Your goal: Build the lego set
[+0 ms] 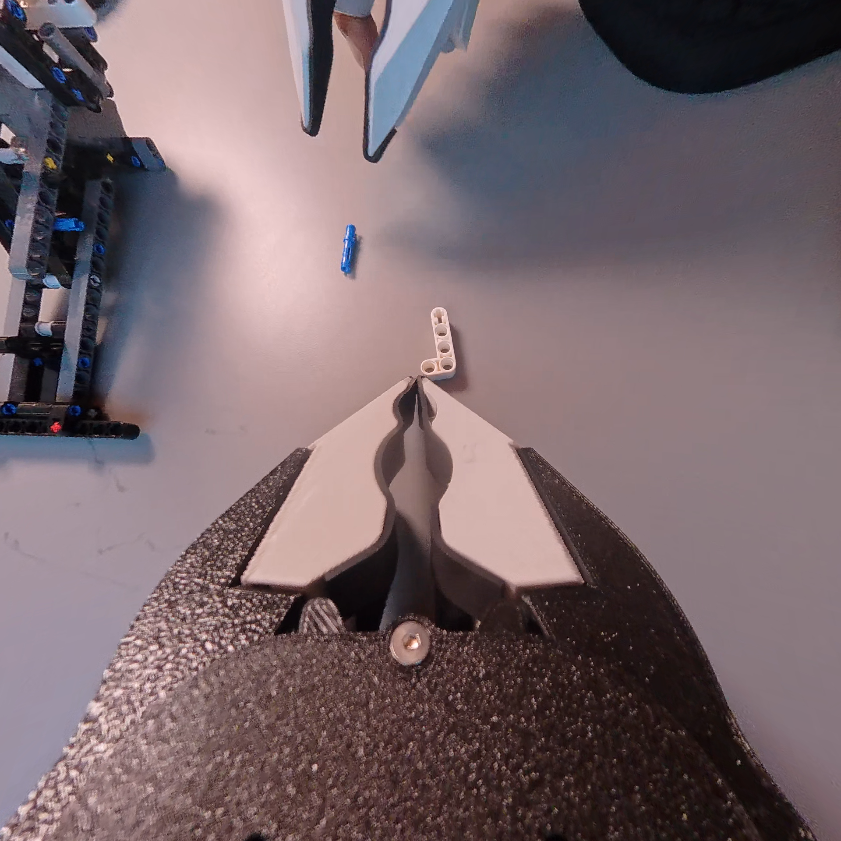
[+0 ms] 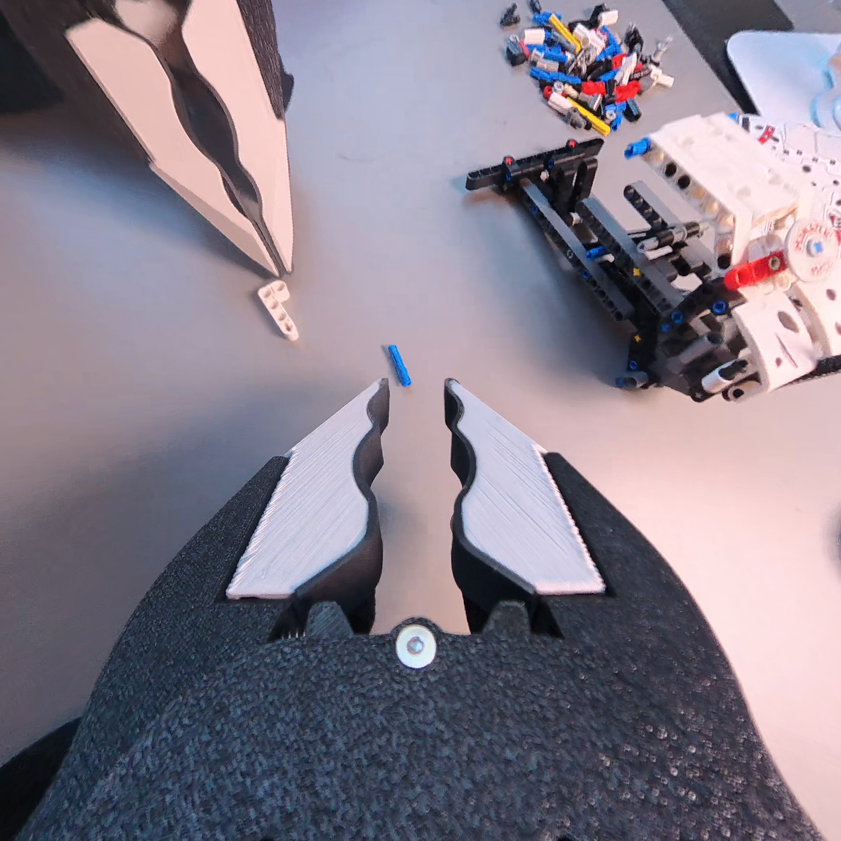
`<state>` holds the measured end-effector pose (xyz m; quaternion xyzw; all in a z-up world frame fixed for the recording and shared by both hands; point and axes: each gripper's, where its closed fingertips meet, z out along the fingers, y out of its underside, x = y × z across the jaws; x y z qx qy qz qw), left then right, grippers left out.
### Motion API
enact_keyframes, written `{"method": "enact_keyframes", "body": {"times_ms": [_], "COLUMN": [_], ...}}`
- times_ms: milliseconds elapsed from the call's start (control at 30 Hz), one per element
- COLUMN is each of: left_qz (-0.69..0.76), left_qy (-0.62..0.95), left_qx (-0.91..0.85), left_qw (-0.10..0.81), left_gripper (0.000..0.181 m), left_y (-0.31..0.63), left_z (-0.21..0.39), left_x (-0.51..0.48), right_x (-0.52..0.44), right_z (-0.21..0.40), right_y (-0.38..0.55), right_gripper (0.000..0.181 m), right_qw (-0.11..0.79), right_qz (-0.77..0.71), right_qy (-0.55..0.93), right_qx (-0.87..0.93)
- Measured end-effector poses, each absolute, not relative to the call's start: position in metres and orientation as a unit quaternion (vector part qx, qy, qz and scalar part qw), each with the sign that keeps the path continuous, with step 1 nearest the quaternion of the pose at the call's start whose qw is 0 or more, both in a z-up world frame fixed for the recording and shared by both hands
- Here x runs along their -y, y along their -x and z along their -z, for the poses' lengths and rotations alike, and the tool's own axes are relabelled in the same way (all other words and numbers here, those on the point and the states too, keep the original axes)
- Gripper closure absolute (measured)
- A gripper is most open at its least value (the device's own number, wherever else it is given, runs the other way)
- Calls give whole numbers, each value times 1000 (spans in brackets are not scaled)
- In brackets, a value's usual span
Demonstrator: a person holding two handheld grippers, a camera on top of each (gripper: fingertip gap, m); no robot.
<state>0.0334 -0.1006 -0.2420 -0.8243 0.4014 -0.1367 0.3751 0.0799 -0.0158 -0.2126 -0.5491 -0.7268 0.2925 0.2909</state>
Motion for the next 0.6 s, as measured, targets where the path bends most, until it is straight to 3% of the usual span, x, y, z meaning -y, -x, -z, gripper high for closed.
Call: {"method": "enact_keyframes", "body": {"times_ms": [100, 200, 300, 433, 533, 600], "left_qz": [159, 198, 201, 178, 163, 161], "left_qy": [823, 824, 823, 825, 827, 829], "left_qx": [-383, -377, -388, -409, -415, -413], "left_qw": [389, 374, 362, 346, 342, 341], "left_gripper": [178, 150, 143, 147, 166, 166], "left_y": [-32, -36, -39, -46, -46, -45], "left_z": [234, 231, 236, 243, 245, 245], "left_x": [99, 105, 108, 106, 102, 102], "right_x": [14, 15, 17, 21, 24, 27], "right_z": [218, 221, 225, 232, 237, 241], "right_y": [-84, -86, -87, -81, -73, -70], "right_gripper": [155, 154, 153, 153, 153, 155], "right_qw": [280, 271, 260, 247, 234, 220], "right_qz": [-289, -288, -285, -273, -261, -255], "right_qy": [556, 556, 558, 557, 550, 546], "right_qx": [728, 731, 735, 745, 758, 767]}}
